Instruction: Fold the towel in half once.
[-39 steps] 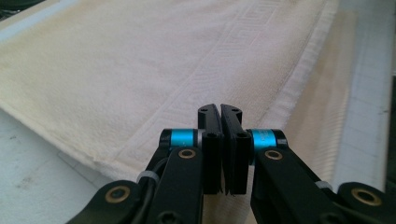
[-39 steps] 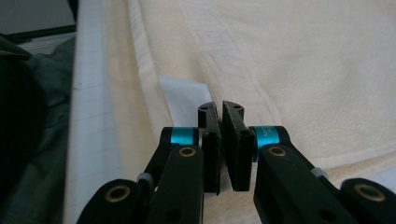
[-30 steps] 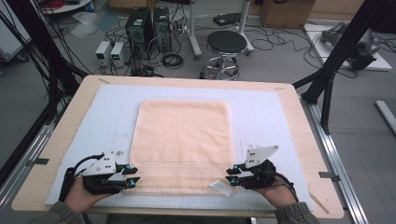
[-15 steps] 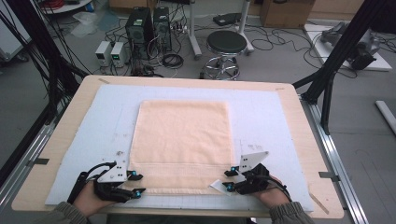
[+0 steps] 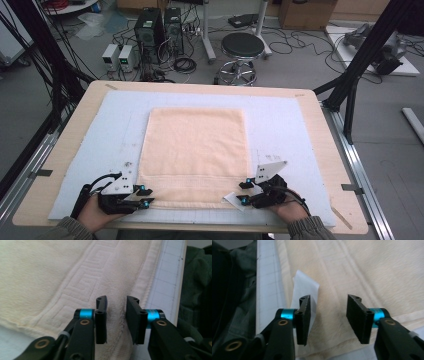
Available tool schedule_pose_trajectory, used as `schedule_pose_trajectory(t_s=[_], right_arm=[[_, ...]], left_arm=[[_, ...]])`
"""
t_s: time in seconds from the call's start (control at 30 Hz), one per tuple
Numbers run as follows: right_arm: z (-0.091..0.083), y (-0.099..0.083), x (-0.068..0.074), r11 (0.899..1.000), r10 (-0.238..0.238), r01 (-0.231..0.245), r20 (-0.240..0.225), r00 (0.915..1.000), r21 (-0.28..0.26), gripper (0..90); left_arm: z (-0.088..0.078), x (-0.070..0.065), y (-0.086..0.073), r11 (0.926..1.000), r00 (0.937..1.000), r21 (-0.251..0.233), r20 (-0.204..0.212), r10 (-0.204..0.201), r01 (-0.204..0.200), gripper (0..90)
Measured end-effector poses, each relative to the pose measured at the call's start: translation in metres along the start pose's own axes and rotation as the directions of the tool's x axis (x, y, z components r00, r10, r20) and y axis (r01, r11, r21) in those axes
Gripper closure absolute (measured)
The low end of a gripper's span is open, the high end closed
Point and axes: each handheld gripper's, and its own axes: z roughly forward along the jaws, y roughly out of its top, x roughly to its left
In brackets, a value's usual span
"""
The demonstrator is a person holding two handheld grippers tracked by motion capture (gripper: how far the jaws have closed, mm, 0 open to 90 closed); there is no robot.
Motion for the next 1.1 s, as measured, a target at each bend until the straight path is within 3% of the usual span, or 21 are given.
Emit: schedule_pose_trajectory(t_s=[0.13,0.3,0.43,0.57,0.83,0.97,1.1], right_arm=[[-0.002,0.005,-0.008,0.999,0.043,-0.042,0.029,0.9987,-0.034,42.7],[-0.005,0.016,-0.020,0.992,0.102,-0.094,0.092,0.9906,-0.089,30.2],[-0.006,0.028,-0.030,0.990,0.103,-0.088,0.144,0.9842,-0.111,26.5],[-0.008,0.039,-0.040,0.990,0.099,-0.078,0.191,0.9767,-0.114,24.4],[-0.008,0.060,-0.067,0.990,0.099,-0.075,0.210,0.9727,-0.115,23.1],[-0.007,0.073,-0.078,0.991,0.098,-0.075,0.217,0.9712,-0.111,23.1],[-0.005,0.082,-0.083,0.992,0.087,-0.064,0.216,0.9726,-0.107,22.8]], left_arm=[[-0.008,0.010,0.003,0.9980,0.9986,-0.052,-0.037,-0.037,0.036,58.0],[-0.014,0.025,0.010,0.9913,0.9927,-0.106,-0.083,-0.087,0.078,49.0],[-0.015,0.038,0.020,0.9848,0.9862,-0.143,-0.118,-0.116,0.098,42.1],[-0.013,0.048,0.028,0.9777,0.9755,-0.166,-0.156,-0.155,0.129,34.4],[-0.009,0.066,0.043,0.9755,0.9668,-0.177,-0.195,-0.165,0.131,34.0],[-0.007,0.074,0.048,0.9716,0.9554,-0.192,-0.232,-0.182,0.139,31.3],[-0.006,0.076,0.048,0.9711,0.9565,-0.192,-0.226,-0.185,0.142,31.3]])
